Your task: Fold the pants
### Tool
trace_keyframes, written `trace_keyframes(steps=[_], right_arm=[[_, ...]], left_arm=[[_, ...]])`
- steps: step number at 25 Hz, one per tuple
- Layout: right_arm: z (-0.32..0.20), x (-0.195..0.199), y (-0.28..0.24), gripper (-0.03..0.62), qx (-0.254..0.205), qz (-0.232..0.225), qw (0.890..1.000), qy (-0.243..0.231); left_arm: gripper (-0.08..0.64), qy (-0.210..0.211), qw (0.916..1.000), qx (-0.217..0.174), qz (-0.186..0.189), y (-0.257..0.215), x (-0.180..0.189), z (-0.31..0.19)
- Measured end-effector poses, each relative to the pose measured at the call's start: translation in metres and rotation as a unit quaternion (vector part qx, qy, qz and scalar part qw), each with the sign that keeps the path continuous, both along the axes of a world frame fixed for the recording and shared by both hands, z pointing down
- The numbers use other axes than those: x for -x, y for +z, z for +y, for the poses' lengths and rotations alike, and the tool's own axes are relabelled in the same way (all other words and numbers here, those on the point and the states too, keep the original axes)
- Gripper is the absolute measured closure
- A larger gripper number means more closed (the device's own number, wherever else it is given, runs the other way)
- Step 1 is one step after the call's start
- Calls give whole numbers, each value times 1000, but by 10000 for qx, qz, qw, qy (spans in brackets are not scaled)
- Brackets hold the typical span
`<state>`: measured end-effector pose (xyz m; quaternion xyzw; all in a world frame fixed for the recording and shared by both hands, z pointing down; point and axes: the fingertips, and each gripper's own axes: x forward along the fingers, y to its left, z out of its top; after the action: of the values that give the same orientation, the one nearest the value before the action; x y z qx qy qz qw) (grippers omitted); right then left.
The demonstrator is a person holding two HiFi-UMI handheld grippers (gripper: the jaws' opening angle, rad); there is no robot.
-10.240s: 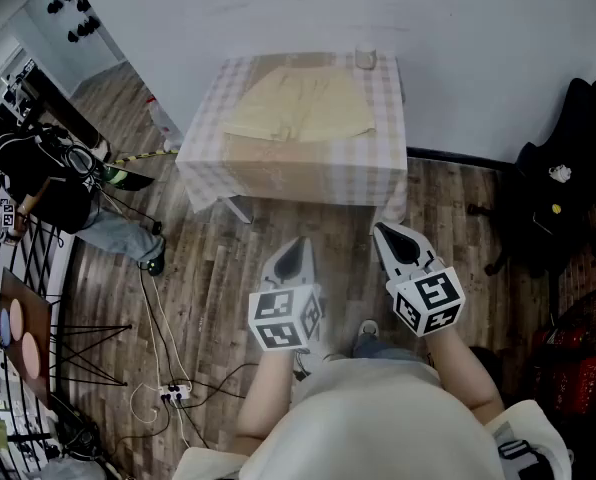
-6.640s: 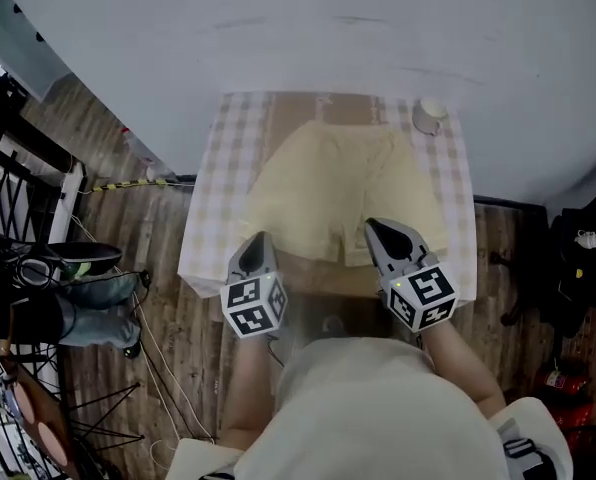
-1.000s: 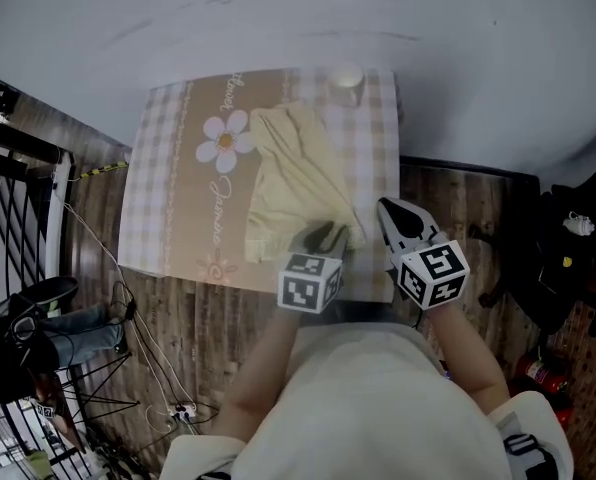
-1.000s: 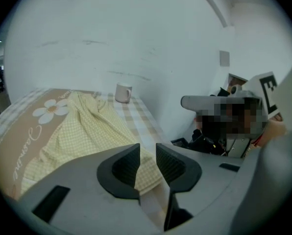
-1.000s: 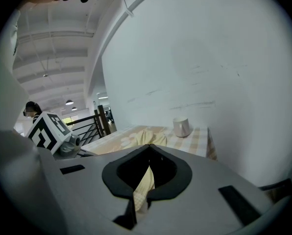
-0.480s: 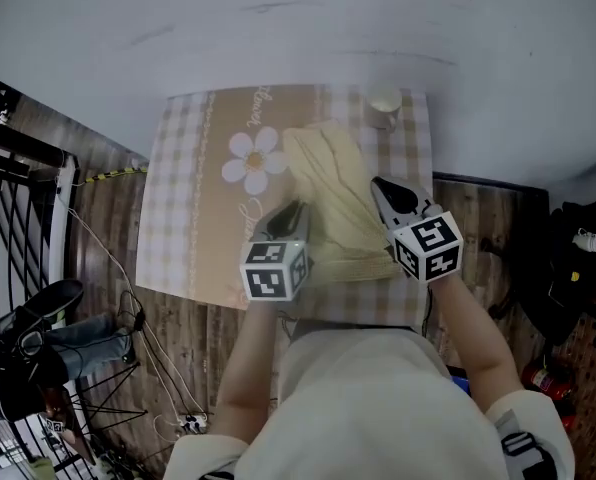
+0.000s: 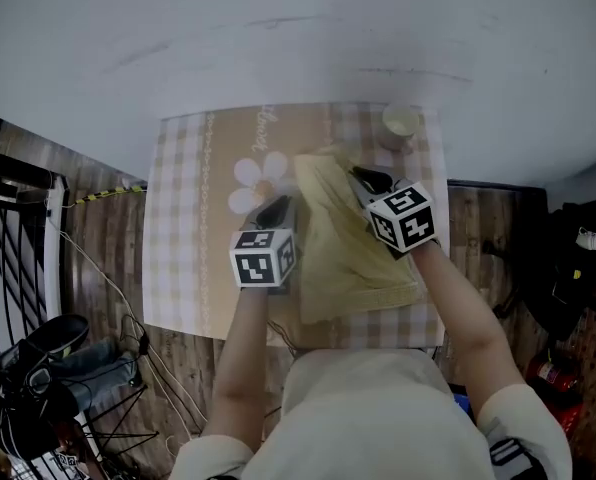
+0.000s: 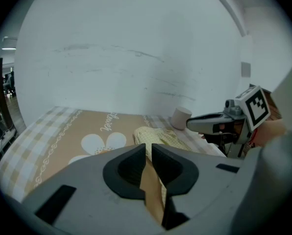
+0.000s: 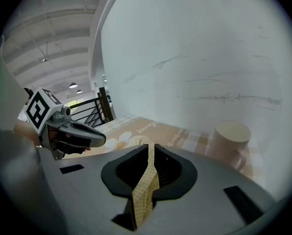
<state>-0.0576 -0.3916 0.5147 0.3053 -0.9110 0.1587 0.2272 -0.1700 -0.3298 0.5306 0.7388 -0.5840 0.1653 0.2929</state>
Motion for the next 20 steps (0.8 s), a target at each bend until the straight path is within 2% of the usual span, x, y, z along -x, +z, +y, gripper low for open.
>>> trace_keyframes(steps=[1, 3, 8, 11, 13, 16, 20], right_arm=[[-3, 6, 8, 580, 110, 71, 9999, -50], [-9, 15, 24, 518, 320, 246, 9991, -131], [-26, 25, 56, 518, 605, 628, 9962, -26], [-26, 29, 71, 520, 855, 824, 9927, -212], [-26, 30, 75, 577, 836, 968, 9909, -407], [-36, 23, 70, 584, 683, 1012, 9915, -455], [-61, -4, 70, 586, 484, 1352, 9893, -273]], left_arm=[[531, 52, 10000, 16, 29, 3, 0, -6], [531, 127, 9999, 43, 89, 8, 0, -17], [531, 234, 9995, 139, 185, 22, 1, -38], [530, 232, 9992, 214, 263, 31, 3, -45], [529, 215, 9987, 261, 372, 36, 3, -50], [524, 236, 9975, 312, 586, 42, 1, -56], [461, 270, 9957, 346, 811, 48, -7, -64]])
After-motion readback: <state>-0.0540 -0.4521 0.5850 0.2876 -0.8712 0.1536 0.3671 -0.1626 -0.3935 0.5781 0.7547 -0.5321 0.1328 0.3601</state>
